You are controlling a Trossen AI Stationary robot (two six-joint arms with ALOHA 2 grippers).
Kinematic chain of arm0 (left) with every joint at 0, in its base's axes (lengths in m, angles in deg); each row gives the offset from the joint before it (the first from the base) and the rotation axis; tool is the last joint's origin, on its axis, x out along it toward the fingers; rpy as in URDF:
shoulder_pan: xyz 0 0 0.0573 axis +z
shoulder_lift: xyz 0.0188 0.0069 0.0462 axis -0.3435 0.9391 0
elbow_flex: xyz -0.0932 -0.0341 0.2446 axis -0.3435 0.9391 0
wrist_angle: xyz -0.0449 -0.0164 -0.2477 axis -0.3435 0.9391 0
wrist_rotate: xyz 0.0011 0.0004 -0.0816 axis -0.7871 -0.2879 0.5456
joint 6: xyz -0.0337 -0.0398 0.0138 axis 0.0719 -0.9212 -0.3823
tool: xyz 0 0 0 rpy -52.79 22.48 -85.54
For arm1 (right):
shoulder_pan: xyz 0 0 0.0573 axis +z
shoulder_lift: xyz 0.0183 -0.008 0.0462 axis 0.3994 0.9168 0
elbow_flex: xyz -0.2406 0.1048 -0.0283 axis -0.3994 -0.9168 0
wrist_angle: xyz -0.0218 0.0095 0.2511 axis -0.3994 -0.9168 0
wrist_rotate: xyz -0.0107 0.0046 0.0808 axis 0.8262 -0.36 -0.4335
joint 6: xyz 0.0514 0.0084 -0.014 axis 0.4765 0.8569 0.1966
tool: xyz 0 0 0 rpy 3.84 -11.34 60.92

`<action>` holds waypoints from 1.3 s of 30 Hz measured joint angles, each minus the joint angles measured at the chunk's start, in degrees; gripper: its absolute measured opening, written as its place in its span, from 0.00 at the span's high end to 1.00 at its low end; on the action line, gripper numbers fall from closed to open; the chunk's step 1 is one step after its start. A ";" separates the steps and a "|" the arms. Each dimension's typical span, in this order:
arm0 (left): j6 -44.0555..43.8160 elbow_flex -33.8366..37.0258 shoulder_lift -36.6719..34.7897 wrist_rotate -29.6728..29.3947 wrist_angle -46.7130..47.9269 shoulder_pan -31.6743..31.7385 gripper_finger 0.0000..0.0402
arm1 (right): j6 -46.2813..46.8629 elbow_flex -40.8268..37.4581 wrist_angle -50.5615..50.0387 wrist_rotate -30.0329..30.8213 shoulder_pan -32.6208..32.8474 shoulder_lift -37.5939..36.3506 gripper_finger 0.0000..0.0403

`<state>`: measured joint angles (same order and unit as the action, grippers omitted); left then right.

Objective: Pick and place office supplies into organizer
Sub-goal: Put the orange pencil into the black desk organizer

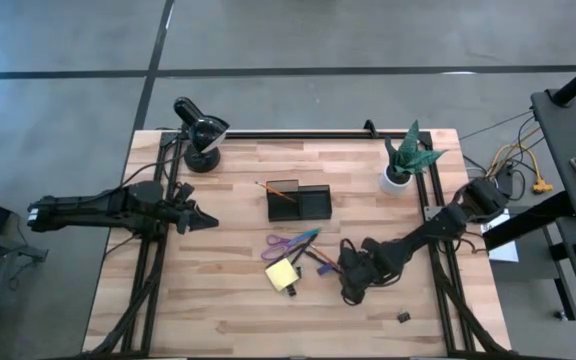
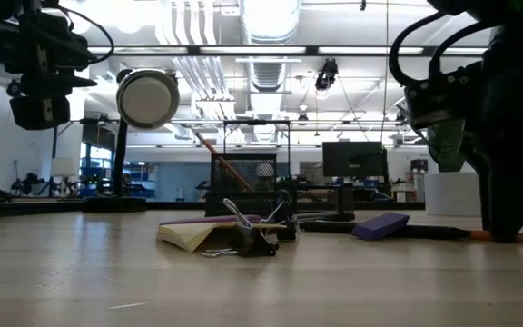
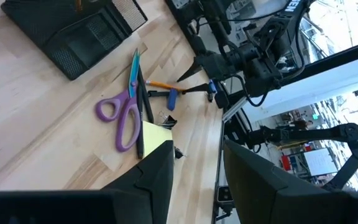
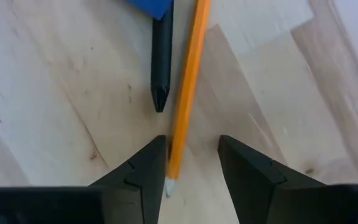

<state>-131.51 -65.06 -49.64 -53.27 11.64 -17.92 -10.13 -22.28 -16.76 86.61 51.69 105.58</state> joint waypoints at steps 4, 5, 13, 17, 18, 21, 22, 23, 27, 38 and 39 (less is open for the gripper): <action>0.21 0.02 -0.11 -0.01 0.00 0.00 0.70 | -0.56 -0.04 0.49 -1.01 -1.77 0.00 0.66; 0.42 0.02 -0.09 0.00 0.02 0.00 0.70 | -0.56 -0.04 0.61 -1.19 -2.25 0.00 0.67; 0.55 0.34 -0.14 0.00 0.00 0.00 0.70 | -2.18 -0.11 2.84 -3.18 -6.27 0.07 0.71; 0.49 1.12 -0.36 0.00 0.03 0.00 0.70 | -7.81 -0.07 2.97 -4.39 -7.09 0.66 0.70; 0.38 1.34 -0.41 0.01 0.00 0.00 0.70 | -7.90 -0.07 2.99 -4.64 -7.46 0.76 0.70; 0.05 2.11 -0.80 0.05 -0.02 0.00 0.70 | -6.19 -0.04 3.76 -5.58 -8.60 1.47 0.70; -0.03 2.33 -1.00 0.04 0.00 0.00 0.70 | -5.70 -0.03 4.22 -5.55 -8.91 1.57 0.70; -0.09 2.46 -1.12 0.04 -0.12 0.00 0.70 | -5.59 -0.01 4.64 -5.54 -9.14 1.72 0.70; -0.07 2.56 -1.95 0.04 -1.02 0.00 0.70 | -6.22 0.07 5.02 -5.28 -9.29 2.03 0.70; -0.04 2.60 -4.24 0.04 -2.94 -0.01 0.70 | 8.46 -0.32 3.57 -2.20 -6.37 -1.01 0.75; -0.04 2.60 -4.24 0.04 -2.97 0.00 0.70 | 10.61 -0.33 2.76 -2.06 -6.02 -1.43 0.76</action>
<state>-131.55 -62.46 -53.88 -53.24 8.67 -17.92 0.48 -22.61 -14.00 84.55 45.67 104.14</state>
